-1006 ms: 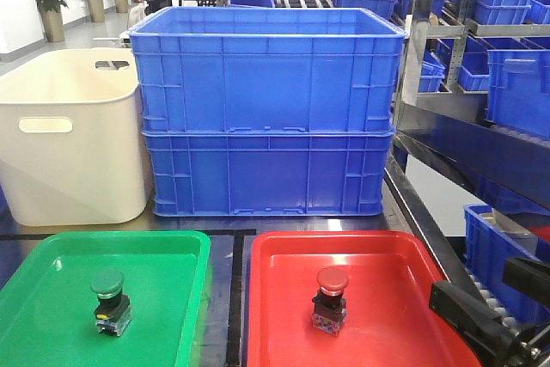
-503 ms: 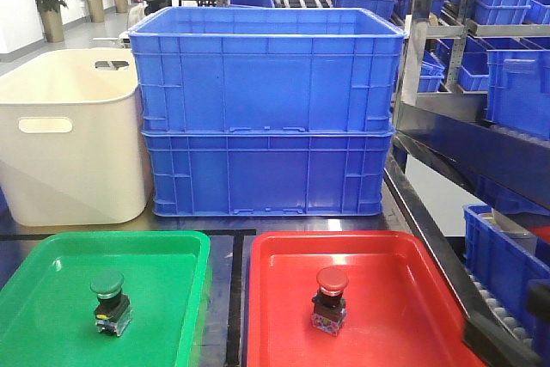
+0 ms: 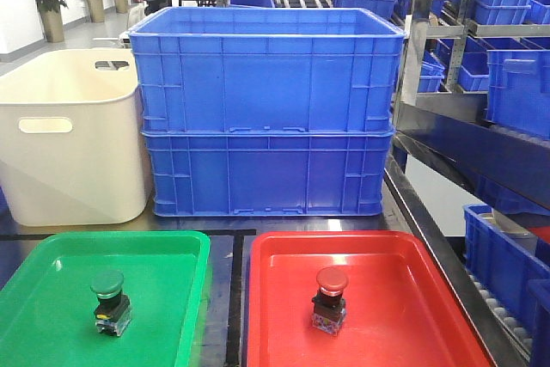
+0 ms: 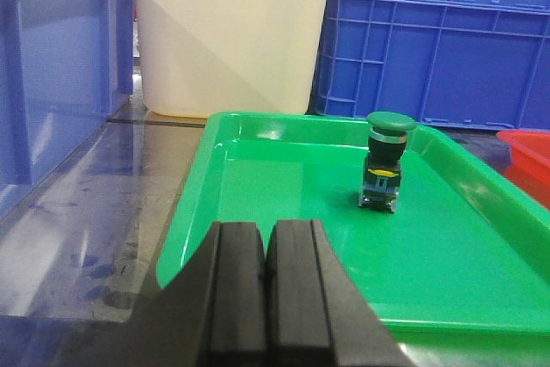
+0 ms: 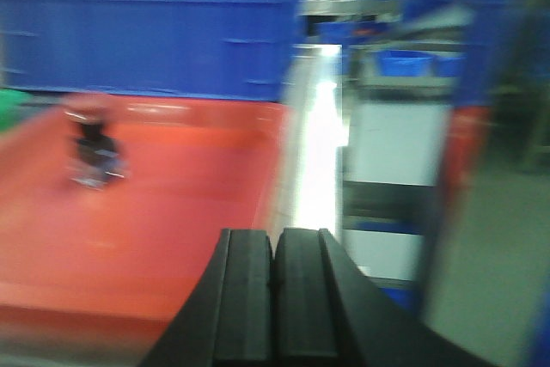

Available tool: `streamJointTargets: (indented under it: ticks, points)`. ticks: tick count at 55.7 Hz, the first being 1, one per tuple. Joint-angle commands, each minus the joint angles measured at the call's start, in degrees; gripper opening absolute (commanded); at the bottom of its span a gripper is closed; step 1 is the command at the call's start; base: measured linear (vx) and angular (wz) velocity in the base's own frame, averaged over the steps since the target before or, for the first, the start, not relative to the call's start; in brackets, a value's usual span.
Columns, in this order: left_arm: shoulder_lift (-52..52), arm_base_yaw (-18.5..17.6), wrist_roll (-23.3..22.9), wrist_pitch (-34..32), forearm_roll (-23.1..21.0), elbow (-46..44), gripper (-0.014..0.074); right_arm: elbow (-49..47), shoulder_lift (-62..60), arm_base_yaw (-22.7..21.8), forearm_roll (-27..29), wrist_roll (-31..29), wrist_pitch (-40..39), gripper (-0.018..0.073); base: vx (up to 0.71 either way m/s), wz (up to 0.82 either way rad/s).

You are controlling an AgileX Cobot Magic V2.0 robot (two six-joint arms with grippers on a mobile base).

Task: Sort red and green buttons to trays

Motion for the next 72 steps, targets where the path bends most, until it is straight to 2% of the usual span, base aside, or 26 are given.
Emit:
streamJointTargets:
  ticks: [1, 4, 7, 16, 72]
  points:
    - [-0.27, 0.16, -0.42, -4.35, 0.03, -1.17, -0.0008, 2.12, -3.27, -4.58, -0.60, -0.09, -6.88, -0.0015, 0.00, 0.00]
    - [-0.27, 0.16, -0.42, -4.35, 0.03, -1.17, -0.0008, 4.90, -5.18, -6.33, 0.88, -0.09, -9.23, -0.0013, 0.00, 0.00]
    - [-0.27, 0.16, -0.42, -4.35, 0.03, -1.17, -0.0008, 4.66, -6.13, -7.65, 2.85, 0.08, -6.22, -0.0013, 0.00, 0.00]
    - [-0.27, 0.16, -0.42, -4.35, 0.03, -1.17, -0.0008, 4.75, -6.05, -6.97, 1.44, 0.08, -6.07, -0.0012, 0.00, 0.00]
    - [-0.27, 0.16, -0.42, -4.35, 0.03, -1.17, -0.0008, 4.75, -5.99, -6.84, 1.50, 0.08, -6.10, -0.0012, 0.00, 0.00]
